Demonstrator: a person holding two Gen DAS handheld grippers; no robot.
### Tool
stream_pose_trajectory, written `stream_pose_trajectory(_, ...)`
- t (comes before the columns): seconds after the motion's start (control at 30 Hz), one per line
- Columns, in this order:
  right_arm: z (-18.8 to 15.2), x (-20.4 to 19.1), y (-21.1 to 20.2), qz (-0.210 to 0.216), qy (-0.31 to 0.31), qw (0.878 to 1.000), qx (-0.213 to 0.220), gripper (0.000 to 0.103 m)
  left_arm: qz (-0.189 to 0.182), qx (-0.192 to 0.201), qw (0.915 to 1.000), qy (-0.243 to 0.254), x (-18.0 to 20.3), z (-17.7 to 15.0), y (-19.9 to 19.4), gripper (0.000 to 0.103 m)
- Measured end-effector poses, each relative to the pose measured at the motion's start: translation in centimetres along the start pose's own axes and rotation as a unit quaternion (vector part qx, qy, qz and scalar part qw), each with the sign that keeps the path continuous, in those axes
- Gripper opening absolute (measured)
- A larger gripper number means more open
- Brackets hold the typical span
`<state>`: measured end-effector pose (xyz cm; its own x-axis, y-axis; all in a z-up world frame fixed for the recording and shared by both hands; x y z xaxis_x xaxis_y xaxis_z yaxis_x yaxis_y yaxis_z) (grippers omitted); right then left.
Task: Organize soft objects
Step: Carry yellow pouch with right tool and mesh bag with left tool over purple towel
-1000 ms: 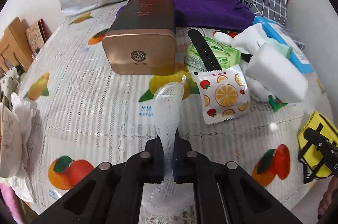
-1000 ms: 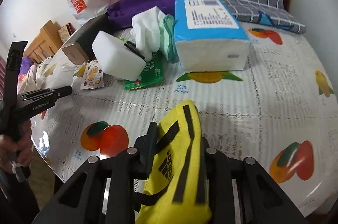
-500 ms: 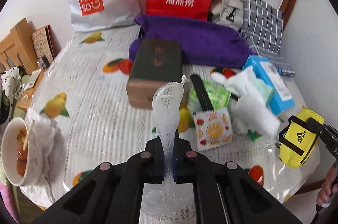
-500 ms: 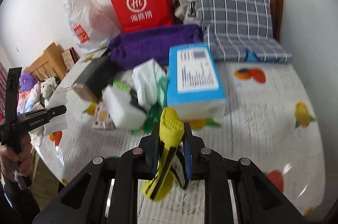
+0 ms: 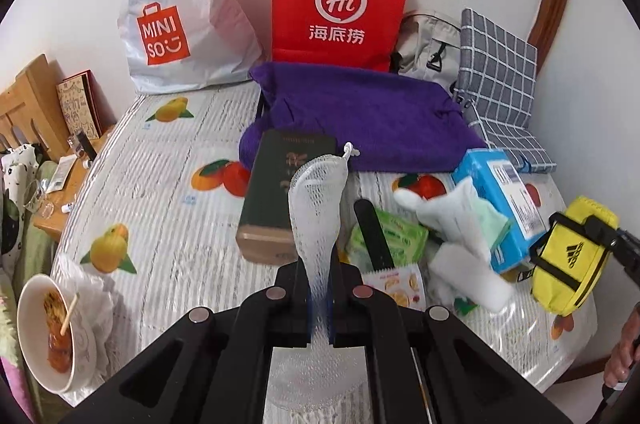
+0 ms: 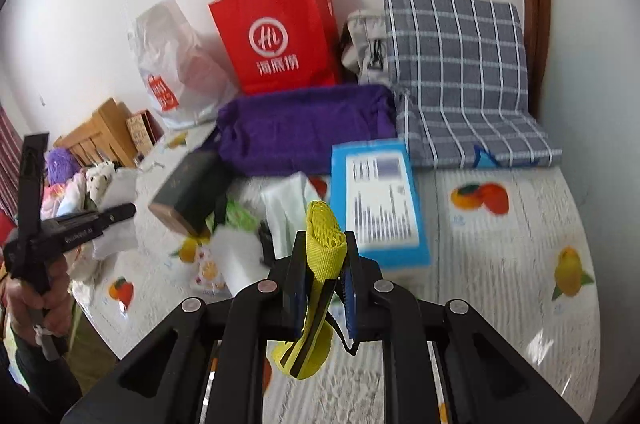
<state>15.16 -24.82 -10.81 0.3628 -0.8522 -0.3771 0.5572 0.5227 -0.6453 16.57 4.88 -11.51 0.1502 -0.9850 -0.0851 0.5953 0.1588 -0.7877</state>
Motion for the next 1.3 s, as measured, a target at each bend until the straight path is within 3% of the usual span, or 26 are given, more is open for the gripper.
stream_pose_trajectory(0.53, 10.5, 0.4, 4.8, 0.010, -0.018, 0.999, 0.039, 0.015, 0.012, -0.002, 0.9999, -0.007, 1.0, 8.1, 4.6, 0.005)
stream_pose_trajectory(1.3, 18.4, 3.9, 14.4, 0.015, -0.007, 1.000, 0.025, 0.015, 0.011, -0.027, 0.9995, -0.009, 3.6, 16.5, 13.1, 0.005)
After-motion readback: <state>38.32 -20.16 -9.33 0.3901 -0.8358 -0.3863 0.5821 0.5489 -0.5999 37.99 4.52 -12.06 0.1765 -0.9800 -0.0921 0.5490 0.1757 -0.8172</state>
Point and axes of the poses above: each gripper's, at about its wrist camera, not at the fingertips, and y roughly the way its jaws point, x to its right, z to its top, the point moved 2 cm from there along y, roughly the way its jaws point, and after that the axes turned 13 degrees about z, right-handed, at the moved point
